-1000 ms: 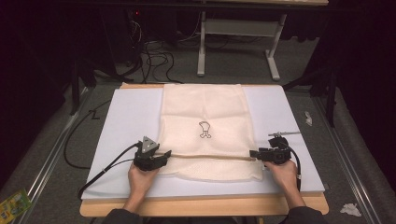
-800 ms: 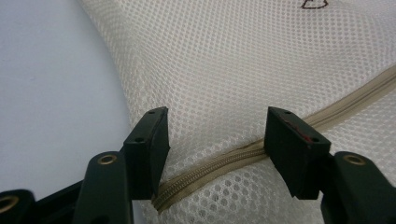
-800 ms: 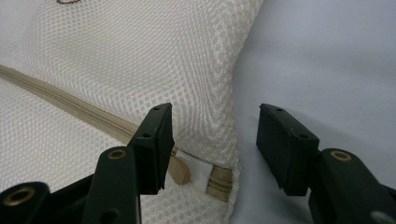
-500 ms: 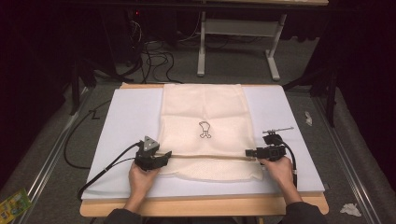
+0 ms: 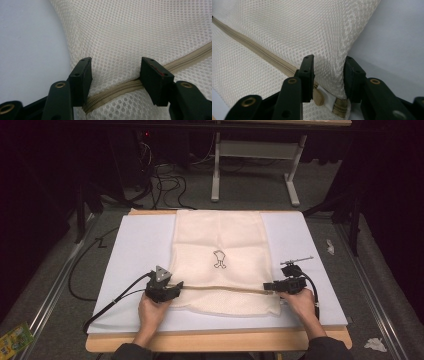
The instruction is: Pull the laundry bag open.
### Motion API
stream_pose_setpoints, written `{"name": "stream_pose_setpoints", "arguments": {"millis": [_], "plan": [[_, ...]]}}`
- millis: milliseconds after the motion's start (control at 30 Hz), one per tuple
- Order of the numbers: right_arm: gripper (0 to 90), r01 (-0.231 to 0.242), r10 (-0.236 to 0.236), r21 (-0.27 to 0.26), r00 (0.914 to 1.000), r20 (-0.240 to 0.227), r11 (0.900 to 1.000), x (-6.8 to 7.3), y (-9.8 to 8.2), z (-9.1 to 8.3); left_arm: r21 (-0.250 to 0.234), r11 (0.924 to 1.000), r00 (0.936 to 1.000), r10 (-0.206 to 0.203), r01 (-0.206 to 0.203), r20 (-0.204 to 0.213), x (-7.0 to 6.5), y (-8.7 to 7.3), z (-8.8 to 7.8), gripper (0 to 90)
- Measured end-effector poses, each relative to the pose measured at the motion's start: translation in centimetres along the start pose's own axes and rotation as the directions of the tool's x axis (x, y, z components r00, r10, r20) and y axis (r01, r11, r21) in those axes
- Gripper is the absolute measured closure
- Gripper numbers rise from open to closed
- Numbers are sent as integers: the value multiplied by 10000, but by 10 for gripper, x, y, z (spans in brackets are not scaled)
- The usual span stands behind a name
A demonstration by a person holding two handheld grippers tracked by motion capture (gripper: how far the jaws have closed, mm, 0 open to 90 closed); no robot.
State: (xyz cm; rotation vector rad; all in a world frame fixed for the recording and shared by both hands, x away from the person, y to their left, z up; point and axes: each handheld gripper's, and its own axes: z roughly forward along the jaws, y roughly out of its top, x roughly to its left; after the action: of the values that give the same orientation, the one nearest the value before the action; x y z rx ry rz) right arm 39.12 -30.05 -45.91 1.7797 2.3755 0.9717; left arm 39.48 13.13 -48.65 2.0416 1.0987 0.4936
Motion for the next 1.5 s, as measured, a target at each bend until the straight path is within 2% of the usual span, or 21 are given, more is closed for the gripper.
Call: {"name": "stream_pose_setpoints", "arguments": {"millis": [33,67,167,300,500,700,900,1133,1500], "plan": [[703,169,-169,40,9998,102,9998,1,1,1,1,10000,10000,5,-5,-7,0,0,0,435],[703,169,-169,40,9998,102,9998,1,1,1,-18,10000,10000,-18,18,-11,0,0,0,435],[817,621,-622,83,9980,124,9980,4,2,3,-11,10000,10000,-10,10,-11,0,0,0,435],[863,821,-821,-94,9966,-66,9966,3,3,3,-11,10000,10000,-24,24,0,0,0,0,435],[872,711,-736,-582,9964,-416,9958,0,2,-4,-15,10000,10000,-67,67,47,0,0,0,435],[876,734,-828,-1185,9936,-765,9902,0,6,-18,13,10000,9999,-92,92,85,1,0,0,435],[876,692,-842,-1417,9912,-1026,9875,0,8,-23,16,9999,9999,-115,115,107,1,1,0,434],[876,816,-1036,-1759,9874,-1193,9810,7,14,-35,32,9999,9998,-136,135,153,2,1,0,433],[876,972,-1307,-2190,9810,-1437,9709,17,22,-43,33,9998,9994,-192,192,285,3,2,-1,433]]}}
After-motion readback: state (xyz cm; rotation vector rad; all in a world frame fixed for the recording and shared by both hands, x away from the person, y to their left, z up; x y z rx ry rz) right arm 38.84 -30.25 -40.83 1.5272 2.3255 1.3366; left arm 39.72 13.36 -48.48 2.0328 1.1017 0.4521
